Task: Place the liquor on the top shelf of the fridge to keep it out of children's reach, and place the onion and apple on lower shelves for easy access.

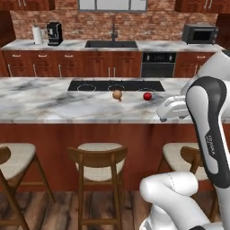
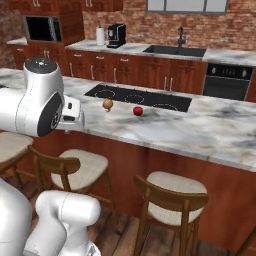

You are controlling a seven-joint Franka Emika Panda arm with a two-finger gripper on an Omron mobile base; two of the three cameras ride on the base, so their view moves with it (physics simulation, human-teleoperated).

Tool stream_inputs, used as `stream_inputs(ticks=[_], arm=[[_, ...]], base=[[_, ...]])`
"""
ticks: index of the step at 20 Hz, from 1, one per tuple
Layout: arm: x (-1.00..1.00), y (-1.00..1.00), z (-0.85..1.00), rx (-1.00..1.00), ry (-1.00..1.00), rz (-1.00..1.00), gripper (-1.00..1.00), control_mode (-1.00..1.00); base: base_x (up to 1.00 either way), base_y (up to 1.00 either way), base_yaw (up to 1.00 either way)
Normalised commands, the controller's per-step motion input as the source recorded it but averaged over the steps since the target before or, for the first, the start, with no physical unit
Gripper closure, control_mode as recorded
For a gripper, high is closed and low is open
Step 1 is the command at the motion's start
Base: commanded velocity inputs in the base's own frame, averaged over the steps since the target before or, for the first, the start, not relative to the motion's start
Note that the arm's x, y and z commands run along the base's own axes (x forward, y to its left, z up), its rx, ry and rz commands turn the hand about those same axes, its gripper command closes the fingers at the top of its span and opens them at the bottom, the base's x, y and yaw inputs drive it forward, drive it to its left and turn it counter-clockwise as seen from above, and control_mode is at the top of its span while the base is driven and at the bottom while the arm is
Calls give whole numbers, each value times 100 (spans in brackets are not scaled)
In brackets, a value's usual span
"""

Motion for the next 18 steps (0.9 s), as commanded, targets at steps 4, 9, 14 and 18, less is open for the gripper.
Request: stream_inputs(ticks=[4,9,14,18], arm=[[0,0,0,0,0,0,-100,100],[0,0,0,0,0,0,-100,100],[0,0,0,0,0,0,-100,100],[0,0,0,0,0,0,-100,100]], base=[[51,-18,-35],[32,-19,-42],[77,3,-34],[98,32,-25]])
